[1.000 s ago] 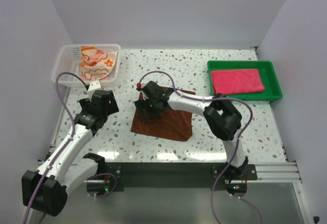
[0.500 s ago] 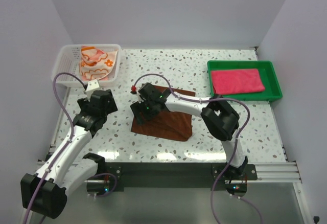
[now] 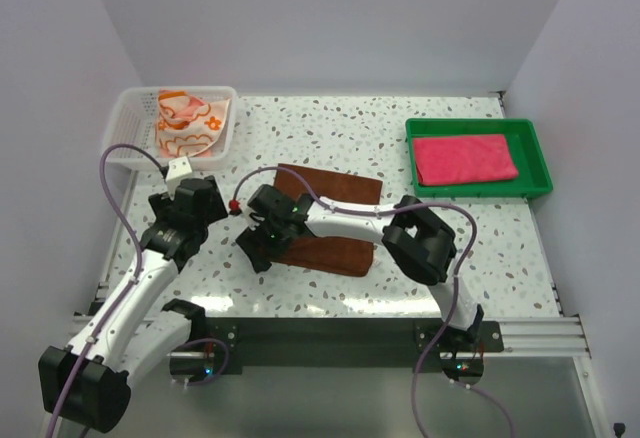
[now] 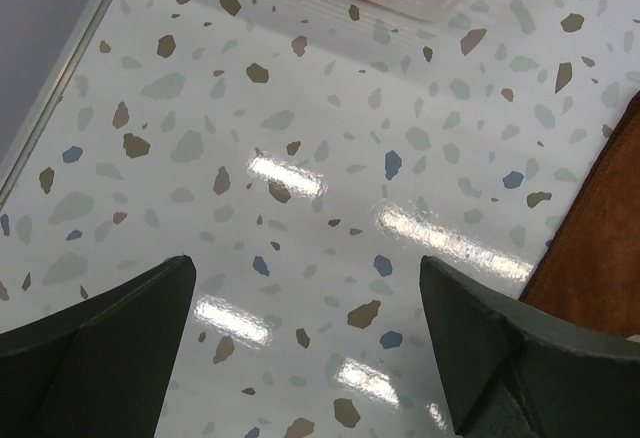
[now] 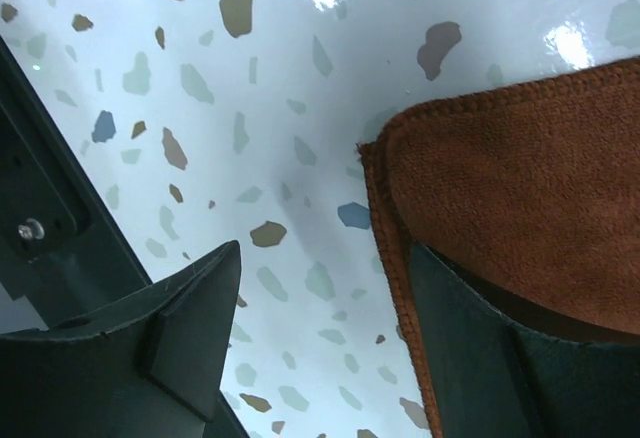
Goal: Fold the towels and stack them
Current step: Fold the towel
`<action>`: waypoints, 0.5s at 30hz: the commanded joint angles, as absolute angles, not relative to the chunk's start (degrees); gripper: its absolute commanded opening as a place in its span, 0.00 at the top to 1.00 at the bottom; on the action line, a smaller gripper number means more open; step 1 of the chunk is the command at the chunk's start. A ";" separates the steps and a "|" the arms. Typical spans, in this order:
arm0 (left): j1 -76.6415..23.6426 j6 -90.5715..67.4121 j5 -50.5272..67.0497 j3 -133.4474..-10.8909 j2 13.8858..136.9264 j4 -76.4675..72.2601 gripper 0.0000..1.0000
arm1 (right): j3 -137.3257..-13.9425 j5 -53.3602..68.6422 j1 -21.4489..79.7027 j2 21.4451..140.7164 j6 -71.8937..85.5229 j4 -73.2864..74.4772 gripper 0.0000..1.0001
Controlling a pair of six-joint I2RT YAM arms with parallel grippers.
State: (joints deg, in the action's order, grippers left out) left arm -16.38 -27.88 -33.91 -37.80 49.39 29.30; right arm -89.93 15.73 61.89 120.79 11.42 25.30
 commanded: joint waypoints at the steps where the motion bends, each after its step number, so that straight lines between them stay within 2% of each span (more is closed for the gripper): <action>1: -16.08 -28.48 -34.11 -37.88 49.39 25.93 0.00 | -89.48 13.63 62.23 115.67 7.04 28.64 0.28; 5: -16.17 -28.91 -30.86 -37.88 50.45 26.28 0.01 | -86.14 5.91 61.53 110.84 8.87 31.90 0.28; 9: -16.17 -31.80 -24.63 -38.23 53.25 28.38 0.05 | -75.19 -3.14 58.10 103.02 15.10 32.17 0.32; 11: -16.17 -32.69 -21.72 -37.97 54.40 29.27 0.07 | -70.86 -4.21 55.56 97.49 18.36 31.73 0.37; 15: -18.35 -35.41 -13.46 -36.65 58.17 28.66 0.13 | -61.37 -9.56 53.00 89.40 23.46 32.17 0.56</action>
